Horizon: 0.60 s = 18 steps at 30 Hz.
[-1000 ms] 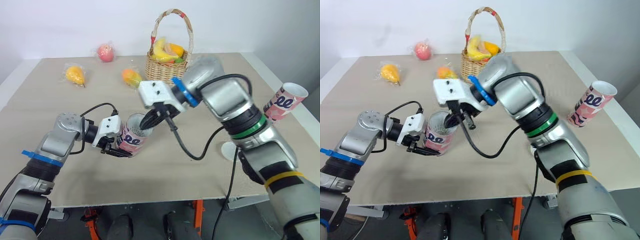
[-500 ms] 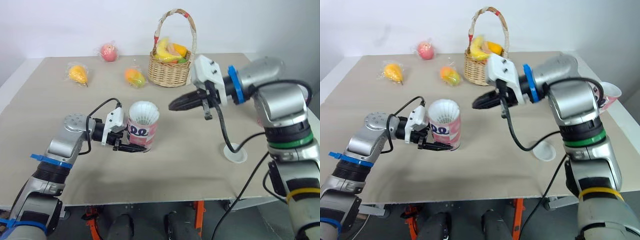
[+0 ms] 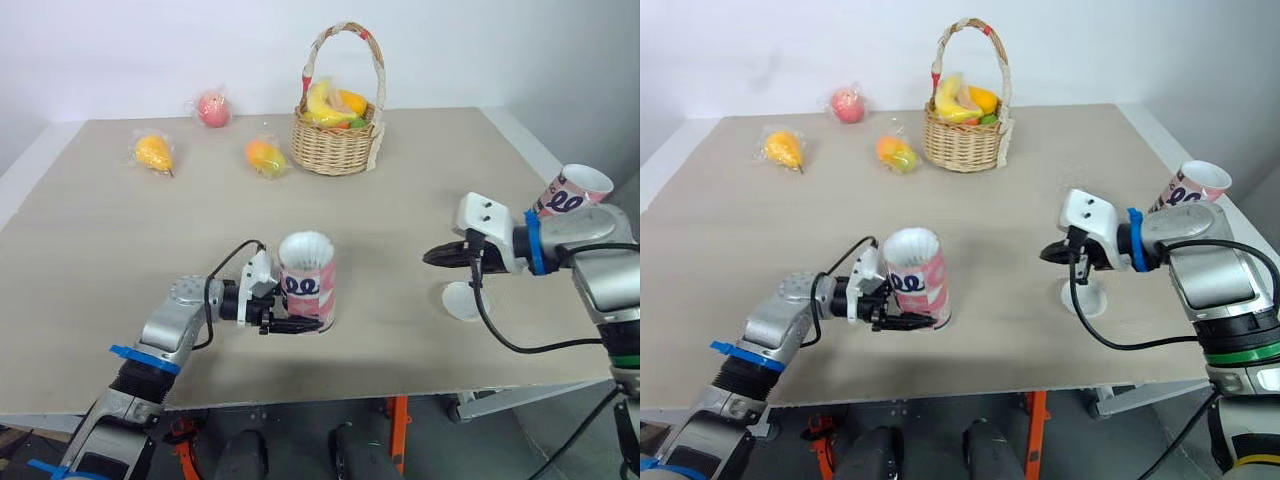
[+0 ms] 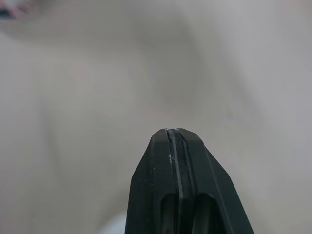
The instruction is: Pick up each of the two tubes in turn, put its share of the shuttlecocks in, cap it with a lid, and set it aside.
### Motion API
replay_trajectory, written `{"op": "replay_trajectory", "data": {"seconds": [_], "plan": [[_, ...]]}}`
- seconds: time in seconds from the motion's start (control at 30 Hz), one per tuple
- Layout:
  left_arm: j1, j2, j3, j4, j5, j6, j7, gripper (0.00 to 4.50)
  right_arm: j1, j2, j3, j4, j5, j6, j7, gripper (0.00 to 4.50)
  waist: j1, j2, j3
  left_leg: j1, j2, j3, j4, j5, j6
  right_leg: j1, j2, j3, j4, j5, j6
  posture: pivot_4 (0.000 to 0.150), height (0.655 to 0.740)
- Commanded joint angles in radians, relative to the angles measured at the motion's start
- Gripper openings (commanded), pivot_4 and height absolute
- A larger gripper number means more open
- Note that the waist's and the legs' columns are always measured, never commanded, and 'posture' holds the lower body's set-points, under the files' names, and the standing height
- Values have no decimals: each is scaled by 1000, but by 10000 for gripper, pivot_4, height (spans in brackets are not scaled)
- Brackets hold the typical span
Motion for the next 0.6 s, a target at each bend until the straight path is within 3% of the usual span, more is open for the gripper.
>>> {"op": "replay_trajectory", "data": {"seconds": [0.03,0.17,0.27,0.47,0.6], "plan": [[2,-5,-6,23,23,-56,2,29088,-21,-21,-15,56,-20,-64,-2,377,0,0,0,0,0,1,0,0,0,0,0,1,0,0,0,1500,7400],[26,3,-20,62,59,-133,-5,29088,-23,-35,-11,162,-48,-114,5,377,0,0,0,4,0,3,-1,0,0,4,0,3,0,0,1,1500,7400],[31,6,-24,91,72,-181,0,29088,-27,-43,5,226,-66,-129,33,8552,0,0,0,8,0,4,-1,0,0,8,0,4,-1,-1,2,1500,7400],[27,6,-31,111,71,-205,-2,29088,-85,-54,46,342,-117,-183,87,36879,-2,1,-1,10,0,7,-2,0,0,8,0,6,-1,0,2,1500,7400],[25,4,-30,125,70,-216,3,29088,-137,-43,73,410,-143,-200,132,36879,-3,1,-1,12,1,10,-2,0,0,9,0,8,-1,0,1,1500,7400]]}}
